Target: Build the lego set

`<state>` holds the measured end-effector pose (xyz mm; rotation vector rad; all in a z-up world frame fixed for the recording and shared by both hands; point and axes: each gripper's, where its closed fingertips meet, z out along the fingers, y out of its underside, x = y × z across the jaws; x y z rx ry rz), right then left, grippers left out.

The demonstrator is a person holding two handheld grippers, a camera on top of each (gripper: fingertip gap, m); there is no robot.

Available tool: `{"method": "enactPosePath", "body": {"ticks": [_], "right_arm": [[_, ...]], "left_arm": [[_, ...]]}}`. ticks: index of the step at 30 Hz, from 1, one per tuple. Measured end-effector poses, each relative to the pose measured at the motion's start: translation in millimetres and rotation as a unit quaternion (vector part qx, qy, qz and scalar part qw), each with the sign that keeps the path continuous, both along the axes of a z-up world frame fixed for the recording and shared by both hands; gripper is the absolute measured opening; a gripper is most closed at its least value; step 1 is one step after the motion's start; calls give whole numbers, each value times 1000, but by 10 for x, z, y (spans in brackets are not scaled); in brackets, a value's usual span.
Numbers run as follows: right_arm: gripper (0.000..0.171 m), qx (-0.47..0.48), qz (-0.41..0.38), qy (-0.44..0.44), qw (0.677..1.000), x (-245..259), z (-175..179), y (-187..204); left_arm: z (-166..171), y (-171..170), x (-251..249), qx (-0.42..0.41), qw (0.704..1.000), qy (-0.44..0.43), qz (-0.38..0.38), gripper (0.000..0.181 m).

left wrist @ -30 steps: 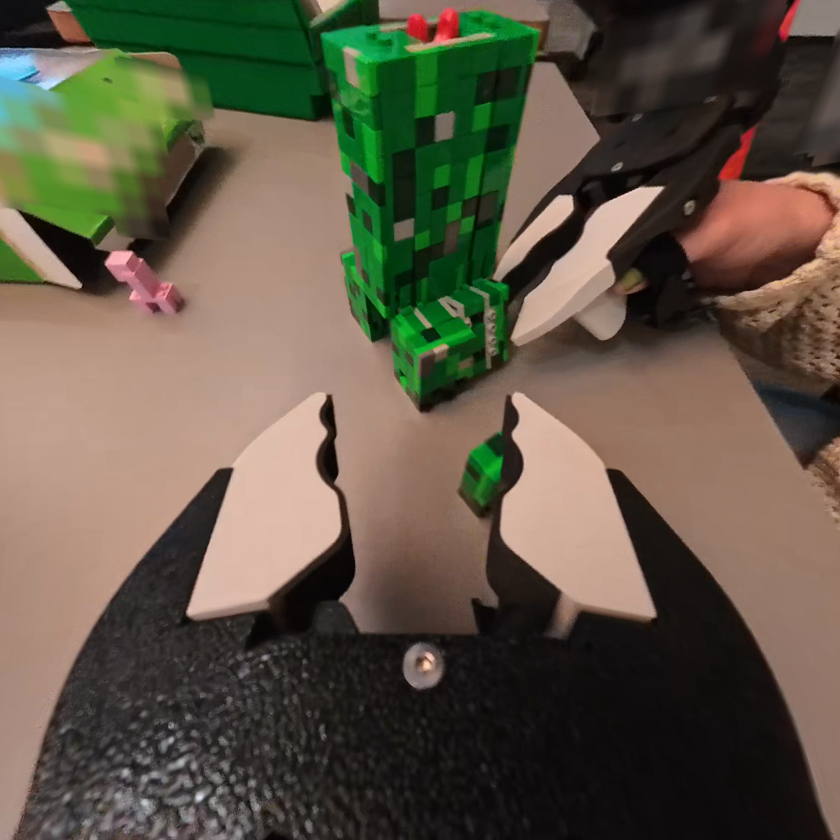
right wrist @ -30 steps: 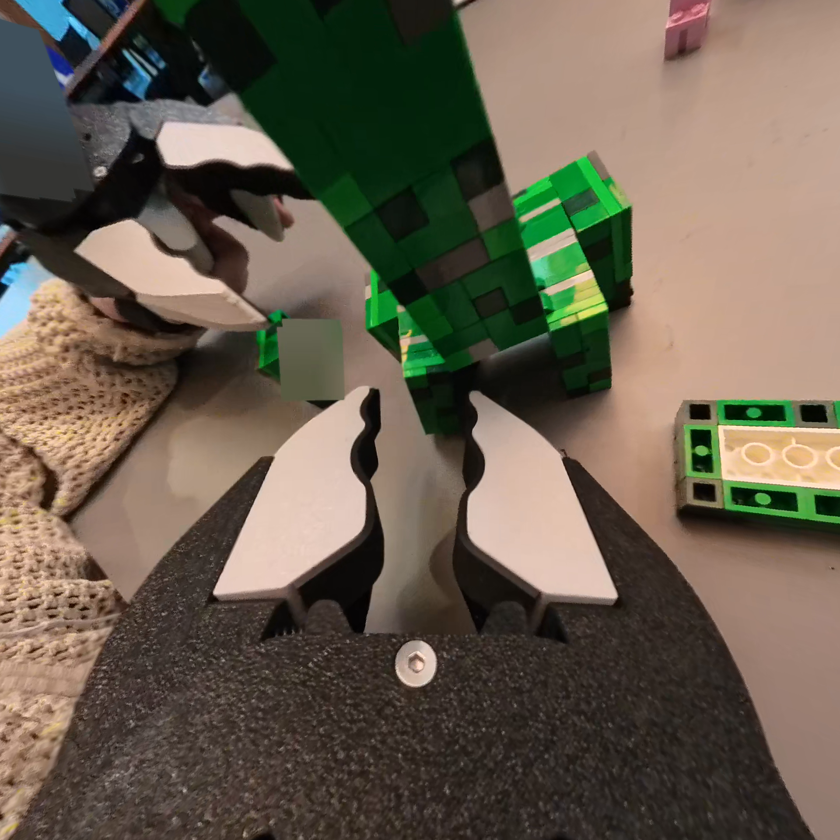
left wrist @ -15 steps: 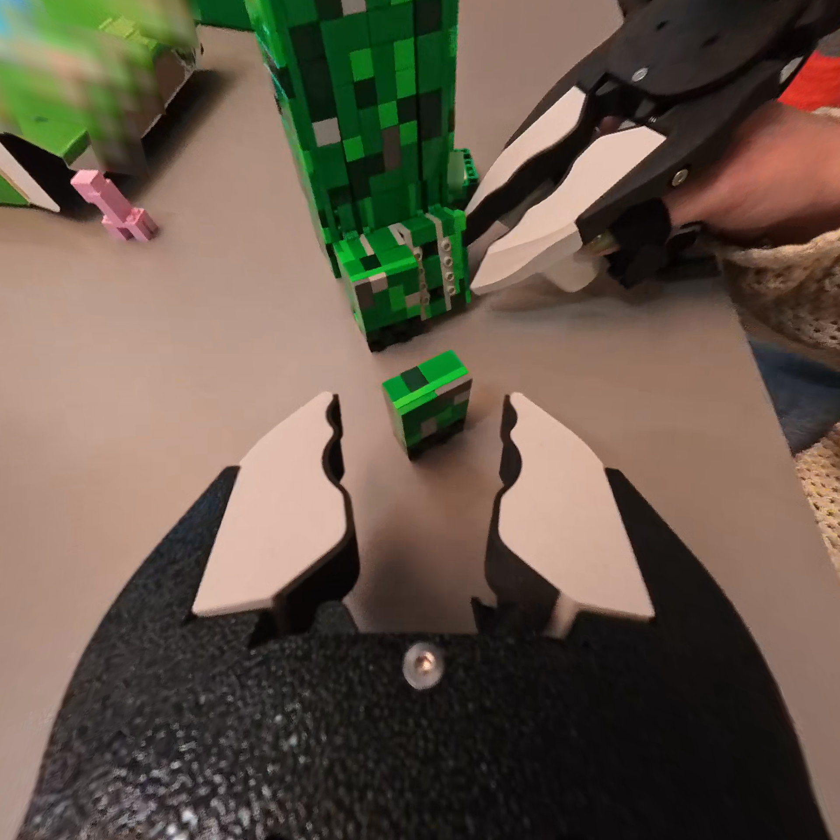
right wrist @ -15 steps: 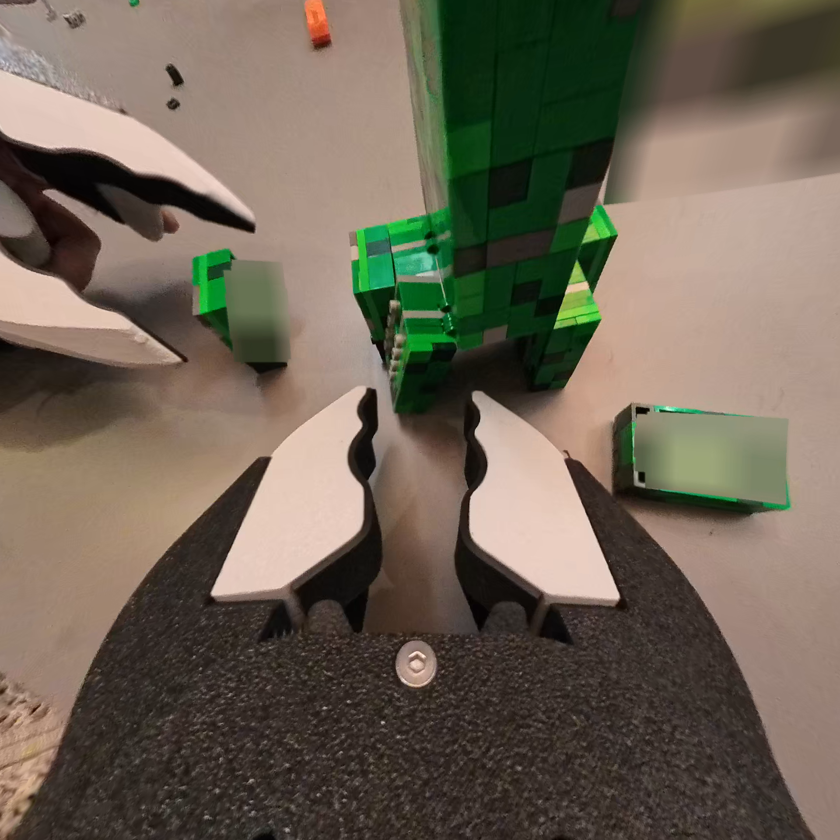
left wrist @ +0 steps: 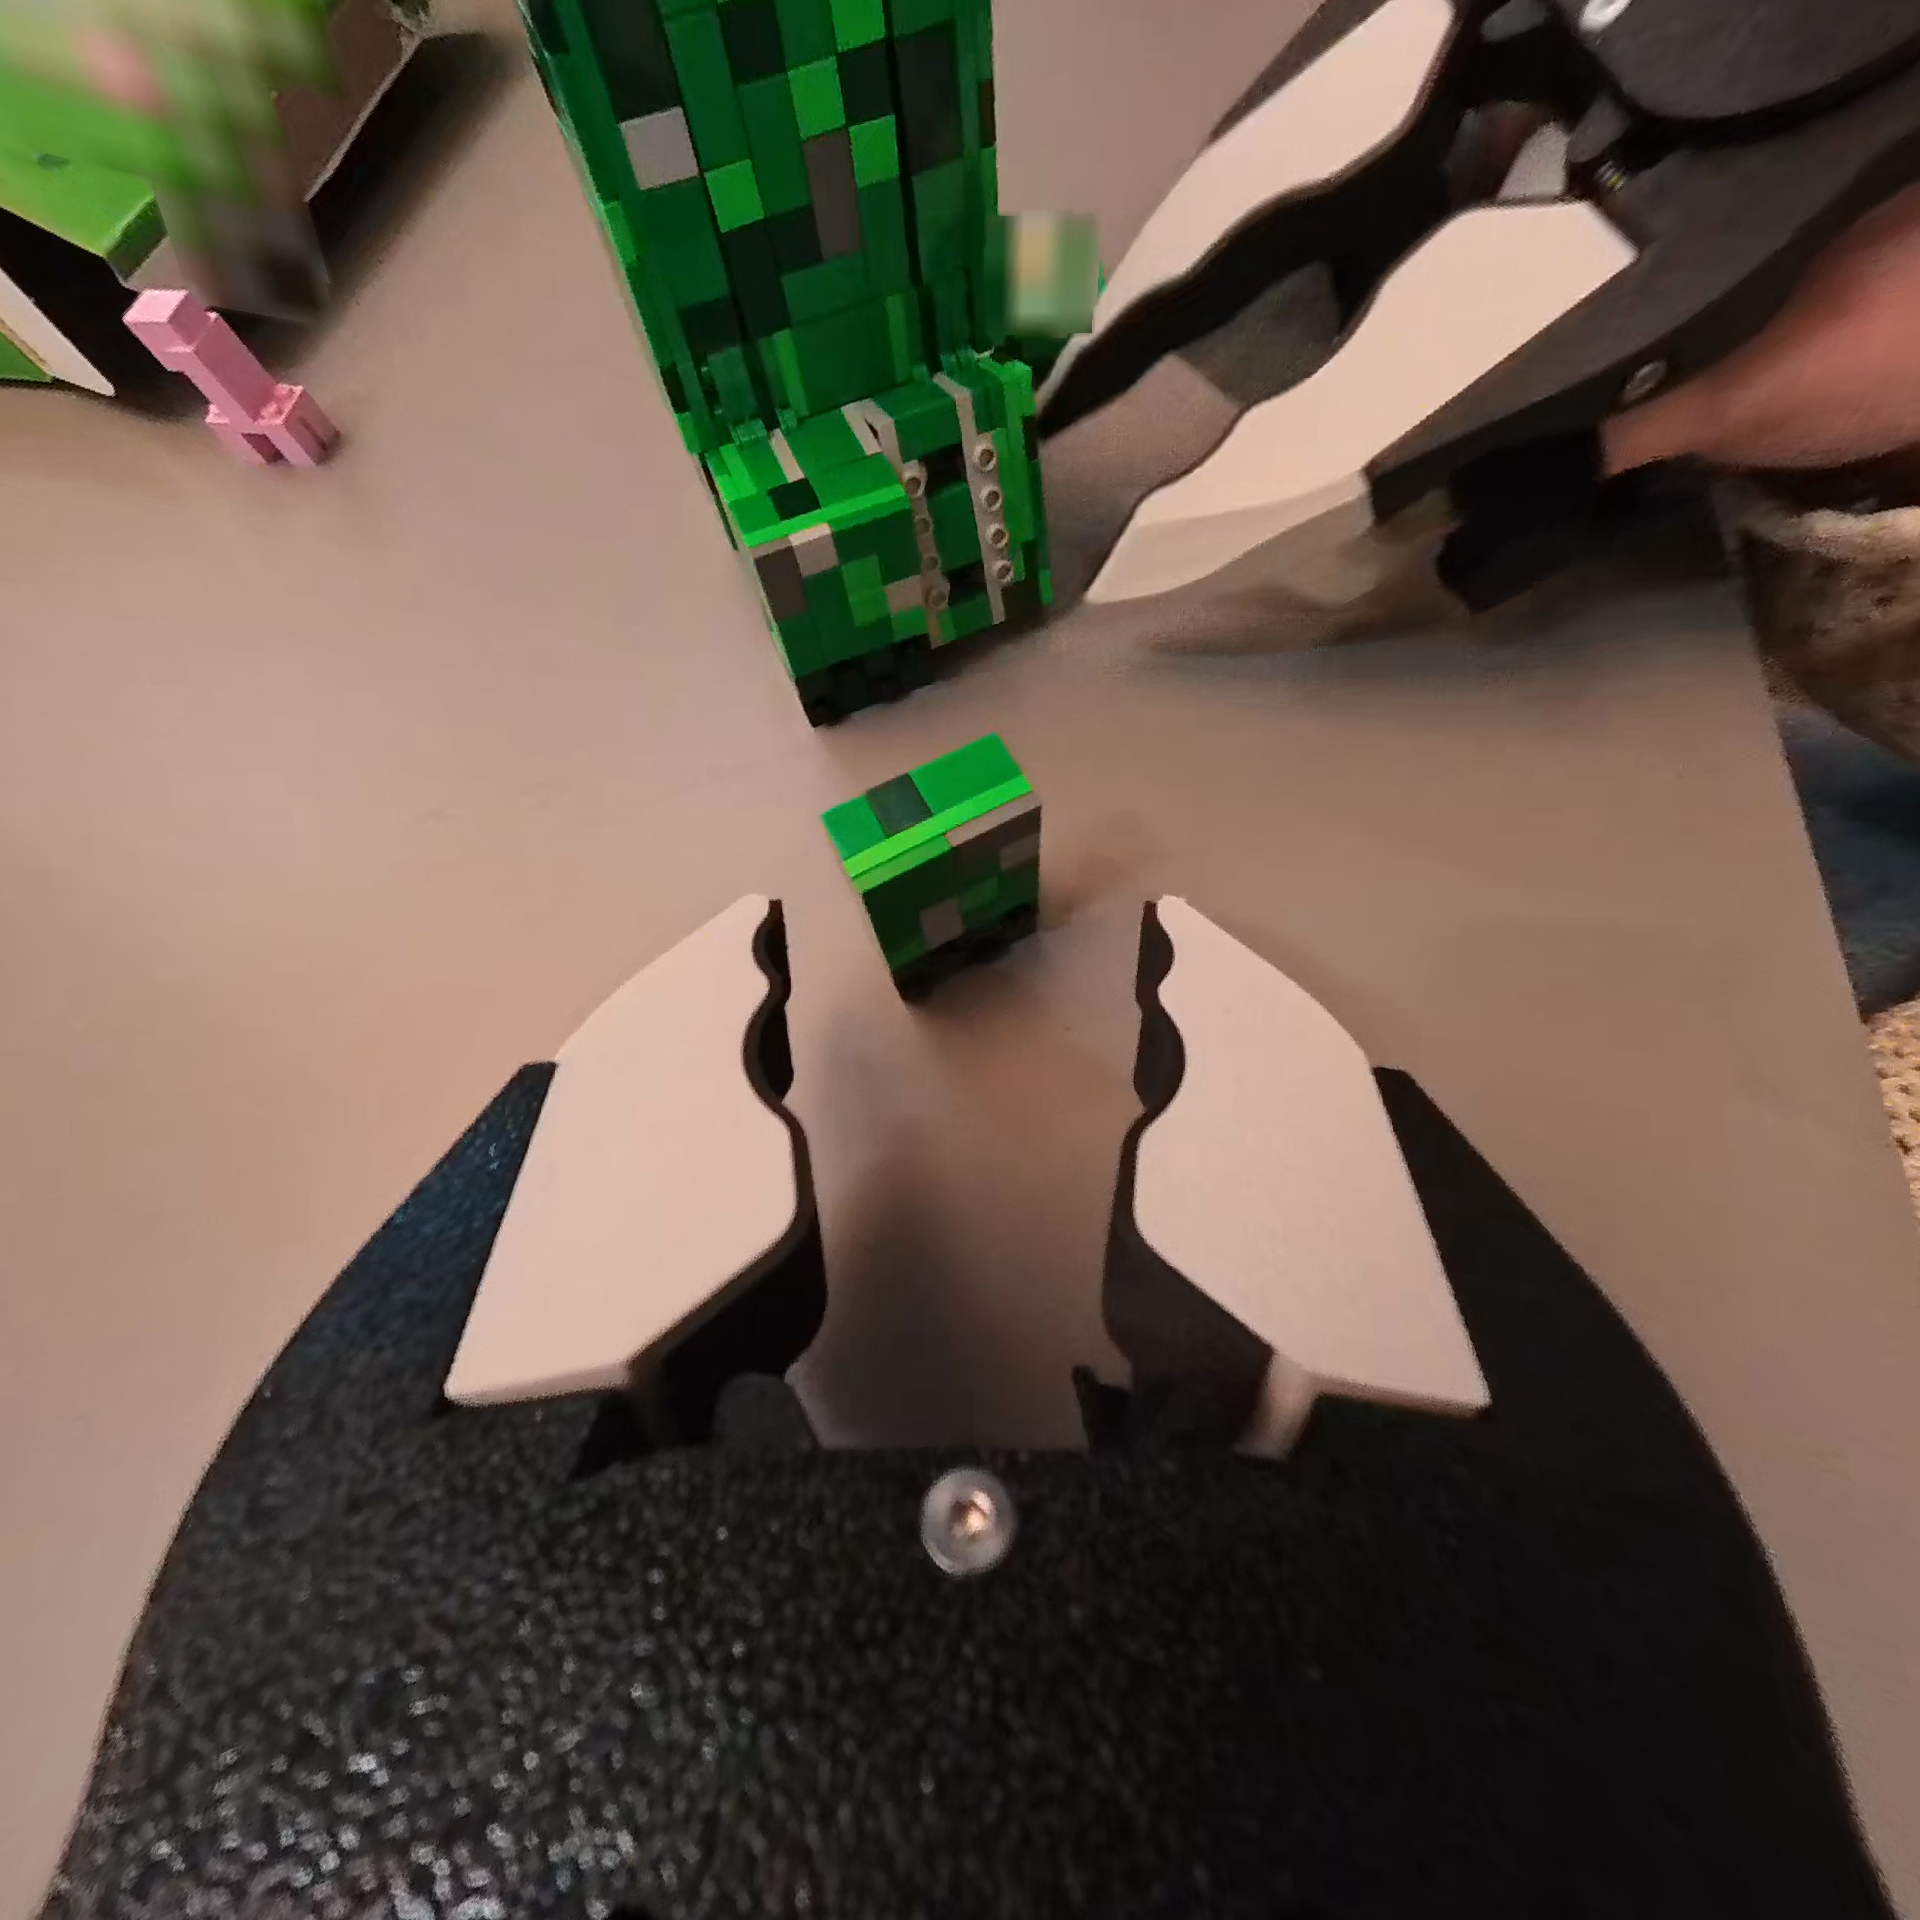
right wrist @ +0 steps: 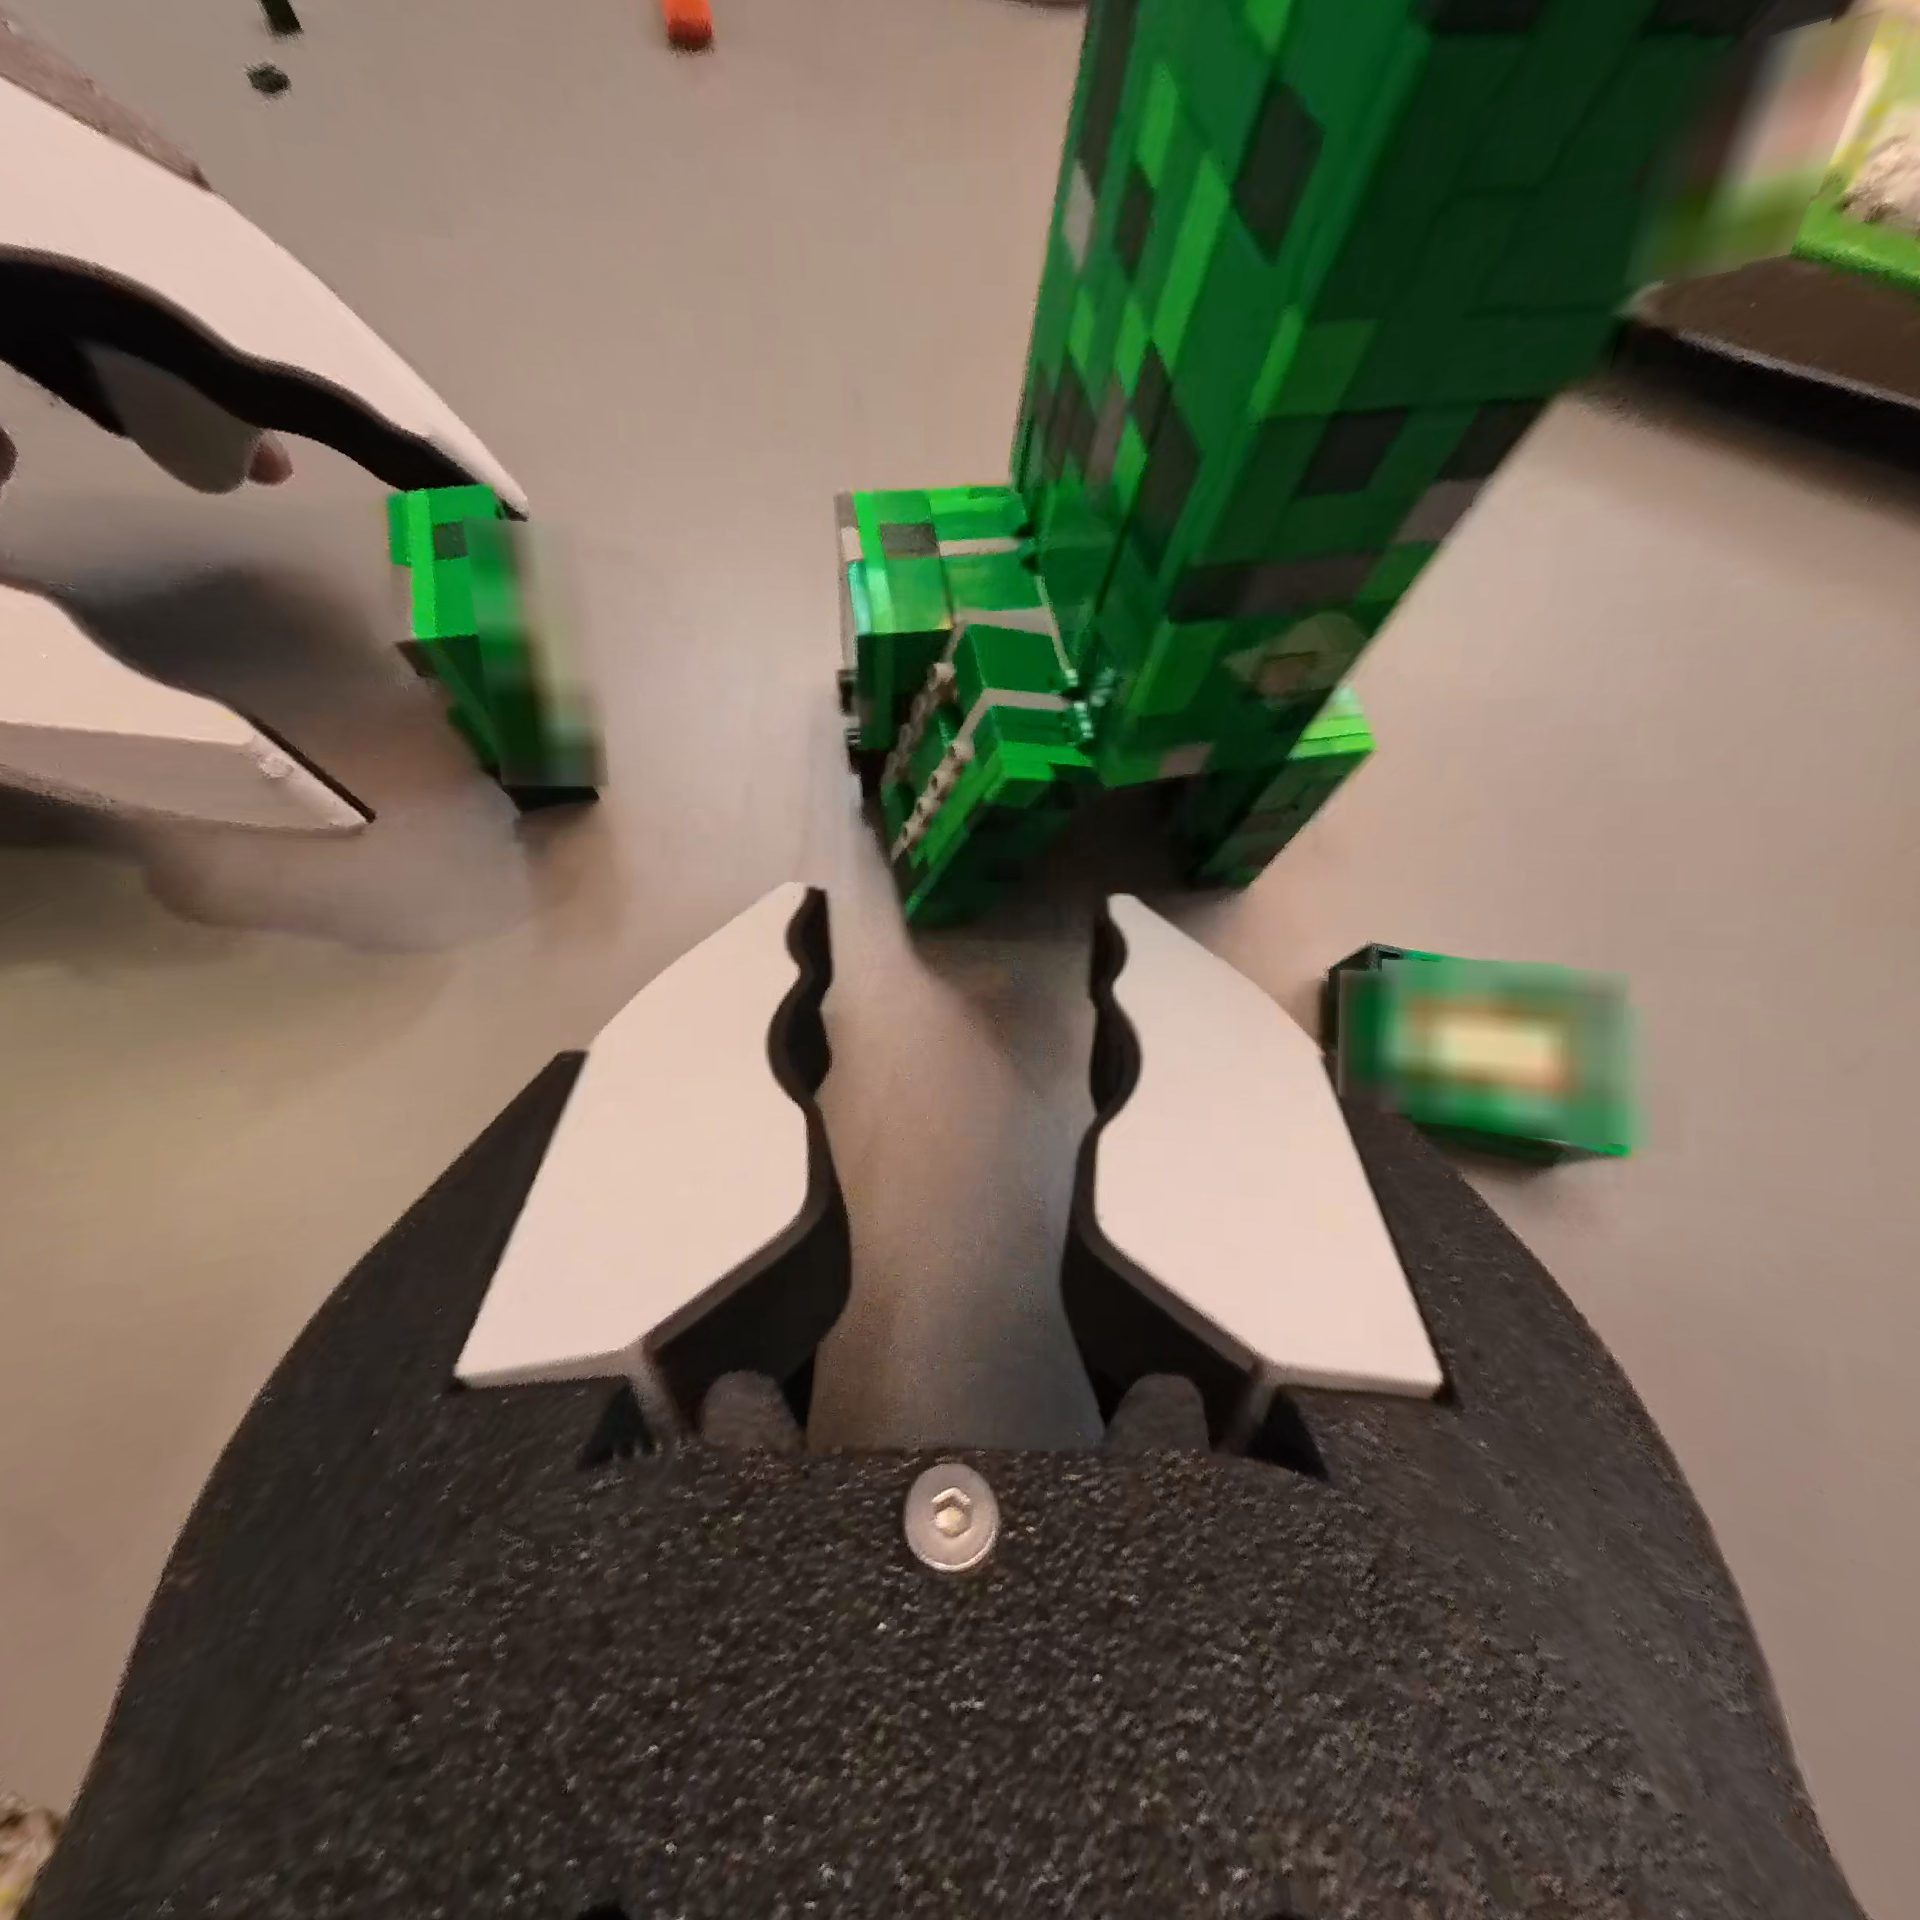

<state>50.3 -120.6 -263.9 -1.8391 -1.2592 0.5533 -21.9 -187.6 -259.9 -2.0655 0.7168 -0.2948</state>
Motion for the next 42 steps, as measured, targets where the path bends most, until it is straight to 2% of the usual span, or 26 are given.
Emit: {"method": "enactPosePath", "body": {"ticks": [3,6,8,10,12,14,16,42], "right_arm": [[78,25,-24,43,998,112,144,202],[101,-17,8,60,998,11,148,260],[113,-32,21,38,999,-62,91,289],[116,-12,23,0,1000,-90,20,373],[114,-13,30,-15,999,-132,-35,408],[97,2,31,-23,999,-140,-29,437],[87,7,37,-26,999,-149,-21,412],[74,61,20,-48,997,-166,-48,414]], "left_arm": [[12,-3,2,3,1000,-4,-1,63],[-13,-2,18,-2,1000,-8,-4,63],[-37,-9,27,-7,1000,-8,-7,64],[-51,-19,32,-9,1000,-6,-9,64],[-57,-24,37,-11,1000,-7,-11,63],[-65,-23,38,-13,1000,-9,-12,63],[-75,-23,36,-15,1000,-9,-13,63],[-113,-6,19,-19,1000,2,-5,58]]}}
